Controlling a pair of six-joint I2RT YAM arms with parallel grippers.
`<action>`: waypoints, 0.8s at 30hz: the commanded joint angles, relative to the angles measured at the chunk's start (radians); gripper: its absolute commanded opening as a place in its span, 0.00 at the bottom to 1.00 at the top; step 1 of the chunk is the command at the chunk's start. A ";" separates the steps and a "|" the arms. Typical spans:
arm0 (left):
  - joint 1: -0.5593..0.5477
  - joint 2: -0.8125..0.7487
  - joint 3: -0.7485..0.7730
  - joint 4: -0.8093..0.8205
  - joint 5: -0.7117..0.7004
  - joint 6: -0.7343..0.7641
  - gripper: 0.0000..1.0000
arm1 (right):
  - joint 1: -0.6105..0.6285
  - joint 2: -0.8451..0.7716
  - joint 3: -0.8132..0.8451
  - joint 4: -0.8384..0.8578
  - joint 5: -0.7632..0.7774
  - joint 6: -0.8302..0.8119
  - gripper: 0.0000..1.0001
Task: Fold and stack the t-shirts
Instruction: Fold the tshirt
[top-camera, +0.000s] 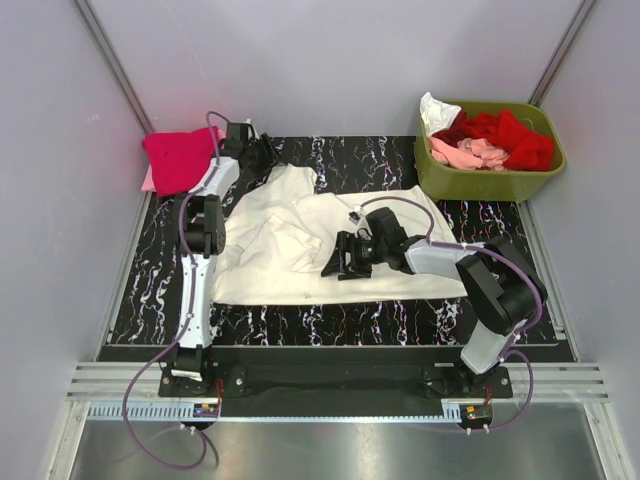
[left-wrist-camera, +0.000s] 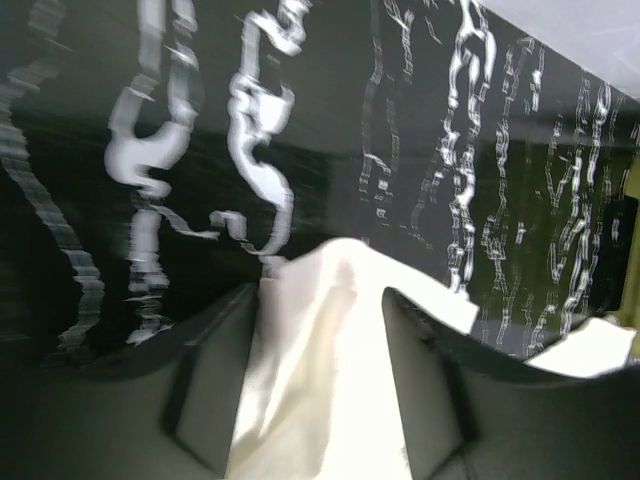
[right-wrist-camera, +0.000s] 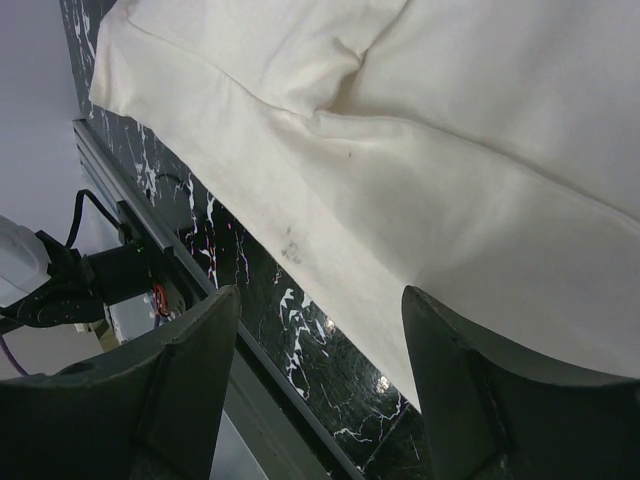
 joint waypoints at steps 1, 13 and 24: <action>-0.025 0.022 -0.040 -0.002 -0.001 -0.040 0.47 | -0.017 0.006 0.021 0.050 -0.035 0.010 0.73; -0.024 -0.122 -0.017 -0.047 -0.018 0.007 0.00 | -0.072 0.009 -0.019 0.130 -0.091 0.059 0.73; -0.085 -0.590 -0.434 -0.241 0.056 0.283 0.05 | -0.267 -0.081 0.126 -0.197 -0.028 0.075 0.74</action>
